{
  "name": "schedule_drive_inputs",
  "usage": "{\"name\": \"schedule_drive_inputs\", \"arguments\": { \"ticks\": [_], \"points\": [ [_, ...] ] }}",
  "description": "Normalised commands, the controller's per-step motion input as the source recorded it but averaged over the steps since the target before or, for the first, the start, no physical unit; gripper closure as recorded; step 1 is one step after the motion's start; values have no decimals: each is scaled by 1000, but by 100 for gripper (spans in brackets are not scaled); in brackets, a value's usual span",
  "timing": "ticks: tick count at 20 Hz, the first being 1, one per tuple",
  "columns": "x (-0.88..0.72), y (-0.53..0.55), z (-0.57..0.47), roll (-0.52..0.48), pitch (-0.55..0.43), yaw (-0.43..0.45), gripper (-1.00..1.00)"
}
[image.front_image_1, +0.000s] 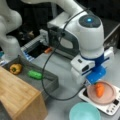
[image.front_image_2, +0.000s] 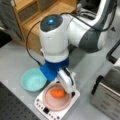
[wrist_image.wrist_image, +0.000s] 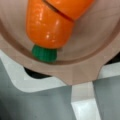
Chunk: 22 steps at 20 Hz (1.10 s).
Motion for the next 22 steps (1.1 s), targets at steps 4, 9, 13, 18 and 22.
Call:
{"name": "schedule_drive_inputs", "arguments": {
  "ticks": [4, 9, 13, 18, 22],
  "points": [
    [414, 96, -4, -160, 112, -18, -100],
    [422, 80, 12, -163, 113, -25, -100],
    [396, 66, 80, -178, 142, -23, -100],
    [406, 81, 61, -199, 145, -25, -100],
    [390, 121, 10, -237, 135, -26, -100]
  ]
}}
